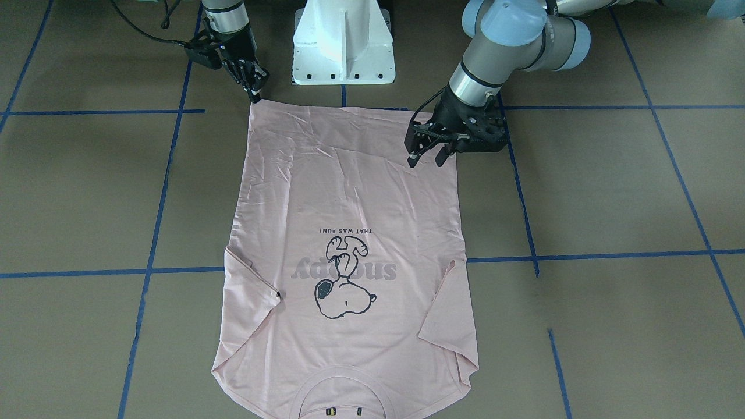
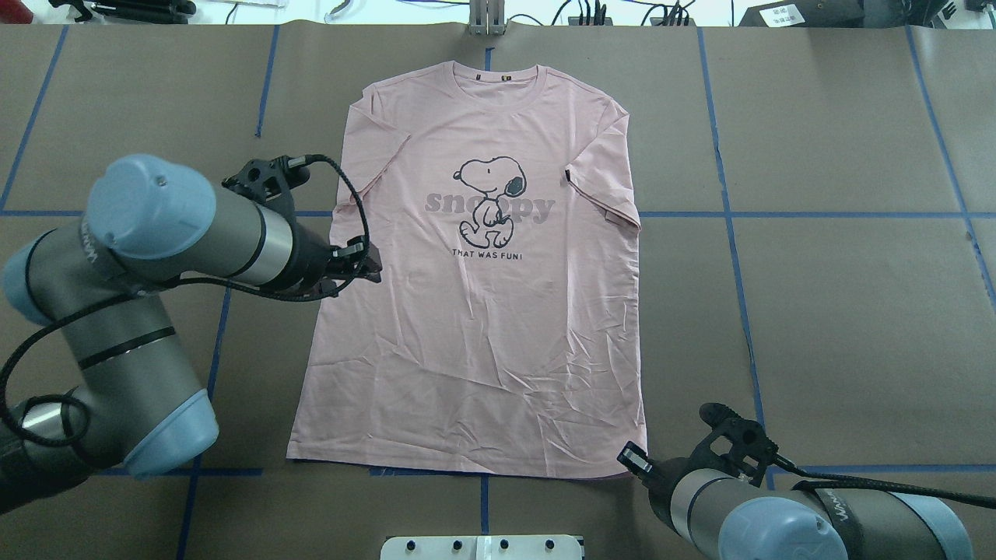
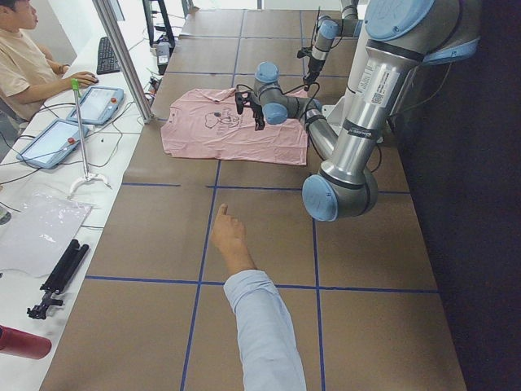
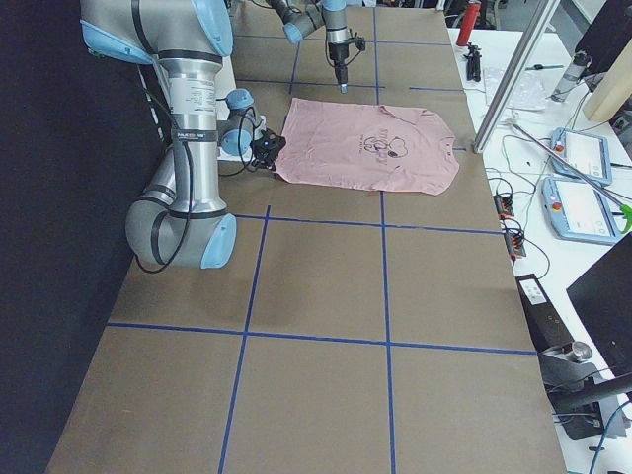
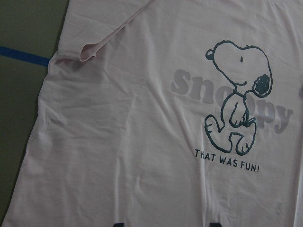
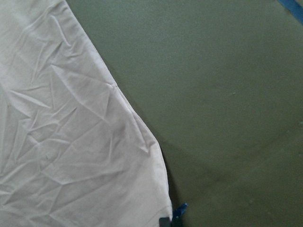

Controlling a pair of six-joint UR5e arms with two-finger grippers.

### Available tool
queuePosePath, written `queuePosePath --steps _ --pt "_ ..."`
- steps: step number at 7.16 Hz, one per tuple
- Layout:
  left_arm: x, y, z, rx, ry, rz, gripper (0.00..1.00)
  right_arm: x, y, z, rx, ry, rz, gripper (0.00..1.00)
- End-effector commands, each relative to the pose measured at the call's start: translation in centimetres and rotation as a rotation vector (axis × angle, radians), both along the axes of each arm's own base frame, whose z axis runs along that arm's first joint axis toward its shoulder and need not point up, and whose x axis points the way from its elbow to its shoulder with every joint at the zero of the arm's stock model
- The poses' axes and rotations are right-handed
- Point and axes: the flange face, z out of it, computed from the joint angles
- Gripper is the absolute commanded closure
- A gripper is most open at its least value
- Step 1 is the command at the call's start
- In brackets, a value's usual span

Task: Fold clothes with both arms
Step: 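Move both grippers down to the shirt hem corners nearest the robot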

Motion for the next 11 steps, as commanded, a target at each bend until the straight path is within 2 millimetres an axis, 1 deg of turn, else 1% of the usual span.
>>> queuePosePath --steps 1,2,3,4,6,7,8,9,10,11 --pt "1.3 7.0 4.3 -0.066 -0.061 -0.015 0.32 1.0 -0.1 -1.0 0.000 -0.022 0.003 1.00" --pt "1.6 8.6 6.5 -0.109 -0.097 -0.023 0.32 1.9 0.0 -1.1 -0.003 -0.025 -0.003 1.00" --pt "2.1 10.7 7.8 -0.151 -0.114 -0.012 0.33 2.6 0.1 -1.0 -0.008 -0.026 -0.007 1.00" --pt "2.4 12.3 9.5 -0.171 -0.147 0.010 0.33 2.9 0.2 -0.8 -0.009 -0.021 -0.010 1.00" --pt "3.0 13.4 10.0 -0.194 -0.161 0.013 0.33 2.9 0.2 -0.8 -0.009 -0.021 -0.010 1.00" --pt "3.6 14.4 10.3 -0.202 -0.182 0.031 0.34 2.9 0.2 -0.8 -0.008 -0.021 -0.009 1.00" --pt "3.7 14.6 10.4 -0.202 -0.185 0.034 0.36 2.9 0.2 -0.8 -0.009 -0.021 -0.009 1.00" --pt "4.1 15.3 10.5 -0.201 -0.188 0.051 0.36 2.9 0.2 -0.8 -0.010 -0.021 -0.009 1.00" --pt "4.4 15.8 10.6 -0.199 -0.193 0.063 0.39 2.9 0.2 -0.8 -0.008 -0.021 -0.010 1.00" --pt "4.8 16.5 10.8 -0.198 -0.197 0.077 0.40 2.9 0.2 -0.8 -0.008 -0.021 -0.010 1.00"
